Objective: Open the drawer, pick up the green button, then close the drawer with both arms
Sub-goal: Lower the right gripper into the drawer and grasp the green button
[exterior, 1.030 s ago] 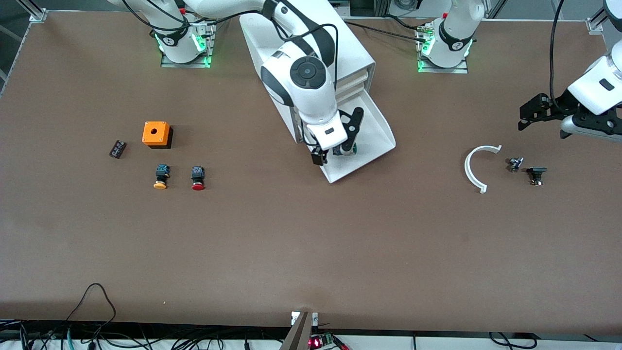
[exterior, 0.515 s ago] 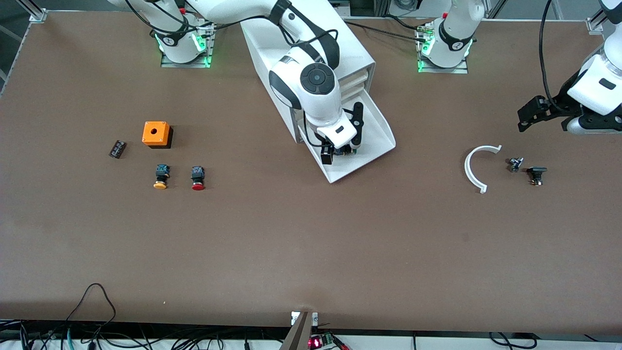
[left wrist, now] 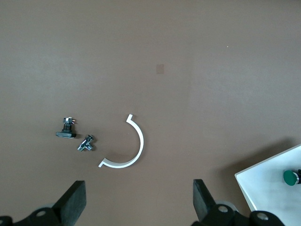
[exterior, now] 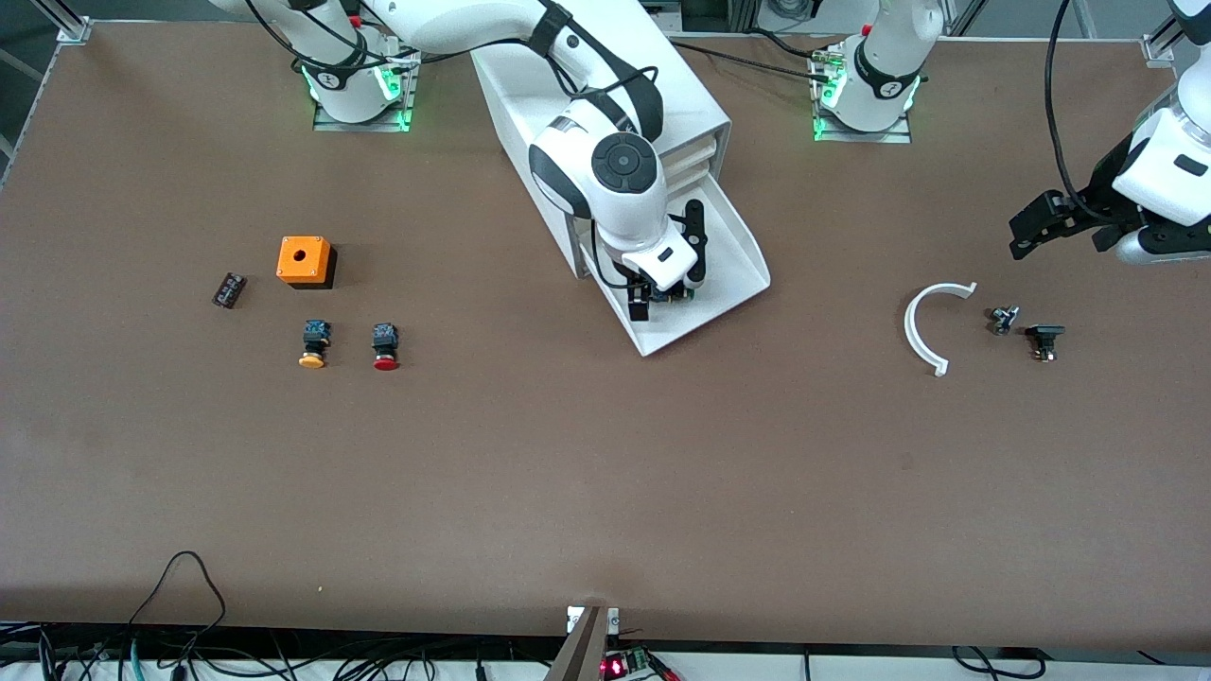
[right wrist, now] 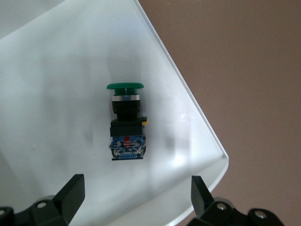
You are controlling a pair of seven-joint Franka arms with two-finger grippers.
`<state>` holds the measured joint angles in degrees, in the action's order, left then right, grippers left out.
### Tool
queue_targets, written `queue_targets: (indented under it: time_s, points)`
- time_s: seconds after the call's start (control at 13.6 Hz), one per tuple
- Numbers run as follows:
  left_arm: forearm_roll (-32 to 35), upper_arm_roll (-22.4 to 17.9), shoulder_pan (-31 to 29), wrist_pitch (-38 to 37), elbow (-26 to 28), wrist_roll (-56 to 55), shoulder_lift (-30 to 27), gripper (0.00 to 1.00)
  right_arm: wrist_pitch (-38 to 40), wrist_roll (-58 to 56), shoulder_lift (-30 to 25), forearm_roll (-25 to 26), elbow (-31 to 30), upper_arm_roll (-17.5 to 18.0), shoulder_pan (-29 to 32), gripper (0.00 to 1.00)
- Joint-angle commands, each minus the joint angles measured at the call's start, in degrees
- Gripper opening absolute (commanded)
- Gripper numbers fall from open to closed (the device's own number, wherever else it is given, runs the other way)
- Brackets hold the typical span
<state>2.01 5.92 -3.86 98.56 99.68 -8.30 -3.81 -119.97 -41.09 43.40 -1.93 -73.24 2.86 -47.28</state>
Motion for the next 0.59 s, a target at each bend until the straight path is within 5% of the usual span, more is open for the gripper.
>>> queue_targets:
  time_s: [0.0, 0.52]
  points:
    - [0.6, -0.1, 0.4, -0.6, -1.3, 4.3, 0.3, 1.00, 1.2, -0.7, 3.5, 0.7, 5.5, -0.4, -1.2, 1.00]
    - [0.6, -0.2, 0.4, -0.6, -1.3, 6.4, 0.3, 1.00, 0.9, -0.2, 7.8, 0.9, 9.1, -1.8, -3.5, 1.00]
